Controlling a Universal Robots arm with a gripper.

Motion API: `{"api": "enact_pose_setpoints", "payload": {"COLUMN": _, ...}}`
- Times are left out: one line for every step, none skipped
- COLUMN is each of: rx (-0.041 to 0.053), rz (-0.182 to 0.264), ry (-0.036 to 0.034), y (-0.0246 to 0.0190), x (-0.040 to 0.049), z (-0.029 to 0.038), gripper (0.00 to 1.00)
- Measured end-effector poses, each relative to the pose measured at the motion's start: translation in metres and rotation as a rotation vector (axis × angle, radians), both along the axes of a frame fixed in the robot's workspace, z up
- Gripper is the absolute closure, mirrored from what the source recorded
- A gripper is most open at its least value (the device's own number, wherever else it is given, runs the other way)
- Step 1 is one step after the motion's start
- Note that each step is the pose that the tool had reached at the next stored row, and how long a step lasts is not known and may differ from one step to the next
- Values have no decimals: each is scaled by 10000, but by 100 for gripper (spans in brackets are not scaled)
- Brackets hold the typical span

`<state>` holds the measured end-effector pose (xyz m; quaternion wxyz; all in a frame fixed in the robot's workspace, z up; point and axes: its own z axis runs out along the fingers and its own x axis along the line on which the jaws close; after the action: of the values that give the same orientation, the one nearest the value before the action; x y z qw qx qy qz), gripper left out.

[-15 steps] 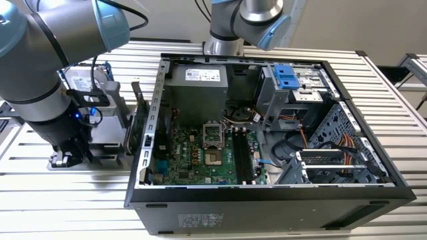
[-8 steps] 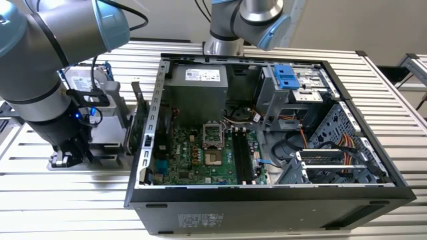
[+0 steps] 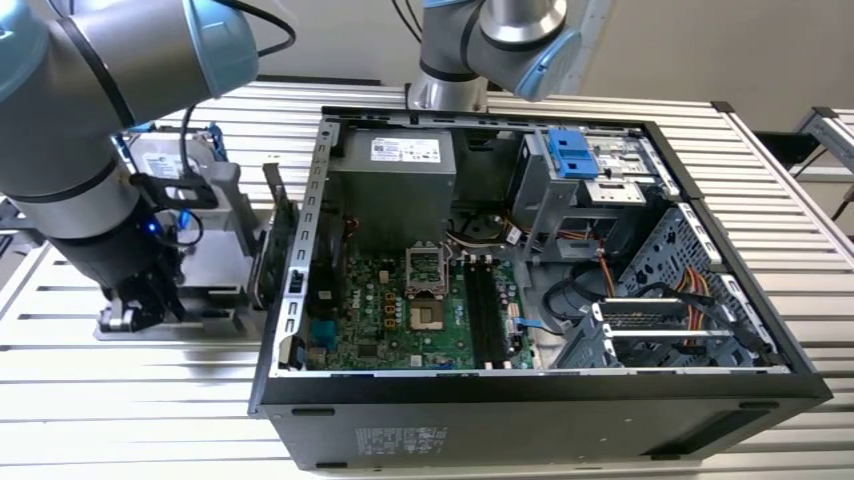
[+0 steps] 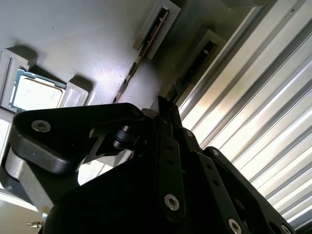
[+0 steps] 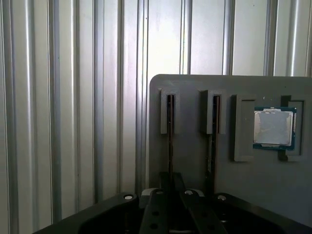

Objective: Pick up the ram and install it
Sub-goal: 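Pick up the ram and move it above insertion slot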

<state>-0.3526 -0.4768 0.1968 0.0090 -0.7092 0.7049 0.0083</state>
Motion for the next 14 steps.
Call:
{"api": "enact_pose_setpoints", "payload": {"rx": 0, "rz": 0, "ry": 0, "y": 0, "x": 0, "z": 8, "gripper": 100}}
{"api": "enact_pose_setpoints", "payload": {"rx": 0, "rz": 0, "ry": 0, "y": 0, "x": 0, "z": 15, "gripper": 100}}
{"api": "enact_pose_setpoints", "payload": {"rx": 1, "rz": 1, "ry": -1, "y": 0, "x": 0, "z": 23, "gripper": 100}}
{"api": "enact_pose_setpoints", "payload": {"rx": 0, "rz": 1, "ry": 0, "y": 0, "x": 0, "z": 32, "gripper": 100}}
{"api": "enact_pose_setpoints", "payload": {"rx": 0, "rz": 1, "ry": 1, "y": 0, "x": 0, "z": 40, "gripper": 100}}
{"api": "enact_pose_setpoints", "payload": {"rx": 1, "rz": 0, "ry": 0, "y": 0, "x": 0, "z": 49, "gripper": 100}}
{"api": "enact_pose_setpoints", "payload": {"rx": 1, "rz": 0, "ry": 0, "y": 0, "x": 0, "z": 57, "gripper": 100}}
{"api": "enact_pose_setpoints", "payload": {"rx": 1, "rz": 0, "ry": 0, "y": 0, "x": 0, "z": 67, "gripper": 100}}
{"api": "enact_pose_setpoints", "payload": {"rx": 0, "rz": 0, "ry": 0, "y": 0, "x": 0, "z": 76, "gripper": 100}}
{"api": "enact_pose_setpoints", "payload": {"rx": 0, "rz": 1, "ry": 0, "y": 0, "x": 0, "z": 85, "gripper": 100}}
{"api": "enact_pose_setpoints", "payload": {"rx": 0, "rz": 0, "ry": 0, "y": 0, "x": 0, "z": 99, "gripper": 100}}
{"api": "enact_pose_setpoints", "payload": {"rx": 0, "rz": 0, "ry": 1, "y": 0, "x": 0, "z": 136, "gripper": 100}}
{"api": "enact_pose_setpoints", "payload": {"rx": 1, "rz": 0, "ry": 1, "y": 0, "x": 0, "z": 142, "gripper": 100}}
{"api": "enact_pose_setpoints", "payload": {"rx": 1, "rz": 1, "ry": -1, "y": 0, "x": 1, "z": 143, "gripper": 100}}
